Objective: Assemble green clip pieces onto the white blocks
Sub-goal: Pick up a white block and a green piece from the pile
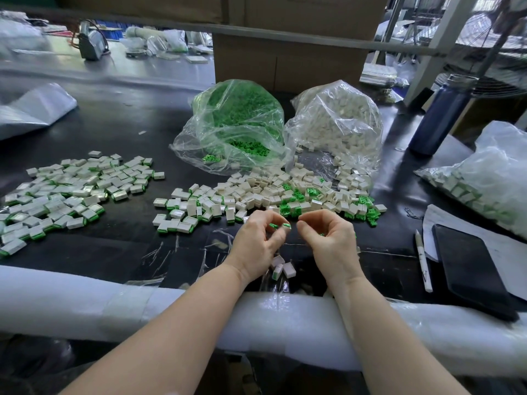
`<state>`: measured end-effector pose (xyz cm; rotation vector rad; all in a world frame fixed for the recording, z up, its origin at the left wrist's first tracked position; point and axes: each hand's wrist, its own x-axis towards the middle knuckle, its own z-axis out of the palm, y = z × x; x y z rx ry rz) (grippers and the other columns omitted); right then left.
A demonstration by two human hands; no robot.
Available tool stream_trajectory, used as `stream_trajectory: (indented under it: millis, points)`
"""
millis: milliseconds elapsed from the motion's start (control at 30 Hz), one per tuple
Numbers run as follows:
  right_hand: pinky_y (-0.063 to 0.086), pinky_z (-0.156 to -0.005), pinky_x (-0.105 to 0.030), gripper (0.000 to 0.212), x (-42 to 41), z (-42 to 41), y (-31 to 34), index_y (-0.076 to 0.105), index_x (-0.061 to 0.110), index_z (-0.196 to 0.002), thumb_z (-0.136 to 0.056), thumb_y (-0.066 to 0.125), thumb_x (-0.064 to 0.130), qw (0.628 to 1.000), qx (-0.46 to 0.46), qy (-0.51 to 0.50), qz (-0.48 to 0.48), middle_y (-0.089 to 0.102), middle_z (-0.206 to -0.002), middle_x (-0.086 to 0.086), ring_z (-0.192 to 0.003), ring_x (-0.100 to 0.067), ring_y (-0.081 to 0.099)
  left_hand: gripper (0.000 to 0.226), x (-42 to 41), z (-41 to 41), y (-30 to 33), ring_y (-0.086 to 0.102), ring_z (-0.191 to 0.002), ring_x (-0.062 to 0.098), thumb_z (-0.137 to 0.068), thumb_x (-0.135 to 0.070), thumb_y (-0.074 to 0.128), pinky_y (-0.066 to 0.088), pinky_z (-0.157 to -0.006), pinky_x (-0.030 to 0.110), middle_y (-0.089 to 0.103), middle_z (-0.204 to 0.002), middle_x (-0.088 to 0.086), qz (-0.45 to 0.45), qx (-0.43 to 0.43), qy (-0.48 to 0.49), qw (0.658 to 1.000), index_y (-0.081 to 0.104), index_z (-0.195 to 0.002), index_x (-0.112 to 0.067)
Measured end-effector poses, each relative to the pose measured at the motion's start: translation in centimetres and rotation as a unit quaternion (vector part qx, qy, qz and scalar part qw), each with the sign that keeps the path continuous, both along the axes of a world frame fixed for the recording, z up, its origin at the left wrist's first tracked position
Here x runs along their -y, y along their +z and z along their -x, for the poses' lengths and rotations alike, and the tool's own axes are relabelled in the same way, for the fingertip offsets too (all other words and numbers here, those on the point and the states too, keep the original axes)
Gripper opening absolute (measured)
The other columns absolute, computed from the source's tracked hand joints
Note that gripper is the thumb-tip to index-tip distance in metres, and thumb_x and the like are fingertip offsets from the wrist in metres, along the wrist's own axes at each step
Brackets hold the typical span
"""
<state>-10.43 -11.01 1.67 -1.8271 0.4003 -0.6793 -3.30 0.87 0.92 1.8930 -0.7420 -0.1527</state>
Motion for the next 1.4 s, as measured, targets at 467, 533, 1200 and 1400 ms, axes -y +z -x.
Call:
stream_trajectory:
  millis: [467, 533, 1200, 1400]
  points:
    - [0.045, -0.067, -0.009, 0.010, 0.5, -0.3, -0.7, 0.067, 0.018, -0.083, -0.083, 0.068, 0.007, 0.993, -0.009, -0.071, 0.090, 0.065, -0.076, 0.007, -0.071, -0.004, 0.059, 0.024, -0.5, -0.7, -0.1, 0.065, -0.084, 0.019, -0.082, -0.003, 0.066, 0.054, -0.081, 0.030, 0.066, -0.084, 0.002, 0.106, -0.089, 0.103, 0.985, 0.059, -0.093, -0.023]
    - [0.048, -0.071, -0.015, 0.010, 0.1, -0.2, -0.6, 0.068, 0.017, -0.085, -0.083, 0.068, 0.008, 0.993, -0.009, -0.037, 0.108, 0.066, -0.080, 0.005, -0.075, -0.007, 0.060, 0.021, -0.4, -0.5, 0.0, 0.064, -0.081, 0.014, -0.080, -0.002, 0.068, 0.053, -0.080, 0.022, 0.066, -0.082, -0.001, 0.095, -0.073, 0.073, 0.990, 0.059, -0.086, -0.020]
    - [0.043, -0.074, -0.022, 0.007, -0.5, -0.4, -0.9, 0.054, 0.017, -0.088, -0.094, 0.052, 0.014, 0.982, -0.106, 0.038, 0.152, 0.057, -0.086, 0.003, -0.083, -0.013, 0.053, 0.020, -0.4, 0.1, 0.2, 0.063, -0.078, 0.001, -0.082, -0.005, 0.068, 0.050, -0.080, 0.014, 0.067, -0.082, -0.010, 0.046, -0.032, -0.002, 0.998, 0.065, -0.083, -0.026]
    - [0.039, -0.067, -0.011, 0.010, 0.1, -0.3, -0.8, 0.059, 0.020, -0.083, -0.088, 0.063, 0.013, 0.985, -0.056, -0.052, 0.156, 0.063, -0.083, 0.002, -0.079, -0.012, 0.056, 0.017, -0.4, -0.2, 0.0, 0.061, -0.077, 0.008, -0.086, -0.008, 0.063, 0.052, -0.077, 0.019, 0.065, -0.088, -0.004, 0.038, 0.017, 0.100, 0.994, 0.068, -0.100, -0.017]
